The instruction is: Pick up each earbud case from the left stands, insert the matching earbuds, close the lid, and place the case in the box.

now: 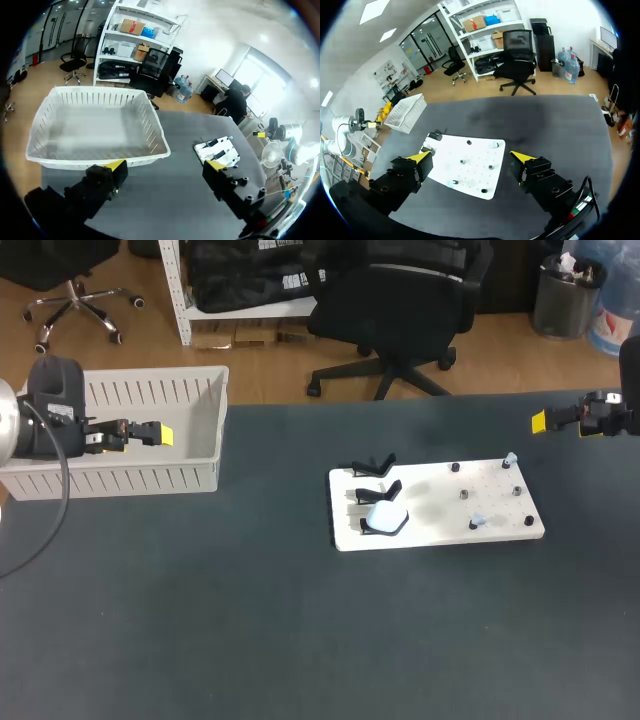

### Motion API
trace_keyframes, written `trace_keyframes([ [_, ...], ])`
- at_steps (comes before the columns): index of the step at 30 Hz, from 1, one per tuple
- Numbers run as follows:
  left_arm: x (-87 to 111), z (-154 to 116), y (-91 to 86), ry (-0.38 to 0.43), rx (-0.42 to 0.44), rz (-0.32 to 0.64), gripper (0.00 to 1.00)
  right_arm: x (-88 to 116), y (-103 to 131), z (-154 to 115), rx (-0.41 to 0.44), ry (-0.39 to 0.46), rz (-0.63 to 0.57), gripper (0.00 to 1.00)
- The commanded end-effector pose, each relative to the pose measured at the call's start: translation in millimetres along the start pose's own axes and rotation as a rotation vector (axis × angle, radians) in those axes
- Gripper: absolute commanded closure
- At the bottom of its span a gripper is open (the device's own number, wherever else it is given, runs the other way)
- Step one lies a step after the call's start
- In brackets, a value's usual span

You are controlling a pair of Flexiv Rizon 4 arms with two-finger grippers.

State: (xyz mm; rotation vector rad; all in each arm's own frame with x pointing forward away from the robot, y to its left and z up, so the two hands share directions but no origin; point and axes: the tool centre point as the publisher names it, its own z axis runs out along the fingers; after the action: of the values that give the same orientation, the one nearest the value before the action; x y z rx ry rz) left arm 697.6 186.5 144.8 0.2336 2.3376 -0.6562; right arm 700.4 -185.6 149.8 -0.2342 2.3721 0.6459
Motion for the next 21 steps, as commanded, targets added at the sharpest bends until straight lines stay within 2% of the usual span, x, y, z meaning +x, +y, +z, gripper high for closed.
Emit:
trace_keyframes([
  [1, -1.2, 2.5, -6.4, 0.01, 0.005, 0.01, 0.0, -0.3, -0.8, -0.2, -0.002, 0.001, -0.001, 0.0],
  [4, -4.4, 7.9, -17.2, 0.02, 0.048, 0.072, 0.0, -0.3, -0.8, -0.2, -0.002, 0.001, -0.001, 0.0],
  [6, -9.2, 13.9, -29.4, 0.024, 0.083, 0.158, 0.0, -0.3, -0.8, -0.2, -0.002, 0.001, -0.001, 0.0],
  [15, -26.2, 44.7, -96.3, 0.051, 0.367, 0.585, 0.0, -0.3, -0.8, -0.2, -0.002, 0.001, -0.001, 0.0],
  [21, -29.2, 57.7, -128.2, 0.02, 0.486, 0.747, 0.0, -0.3, -0.8, -0.2, -0.002, 0.001, -0.001, 0.0],
])
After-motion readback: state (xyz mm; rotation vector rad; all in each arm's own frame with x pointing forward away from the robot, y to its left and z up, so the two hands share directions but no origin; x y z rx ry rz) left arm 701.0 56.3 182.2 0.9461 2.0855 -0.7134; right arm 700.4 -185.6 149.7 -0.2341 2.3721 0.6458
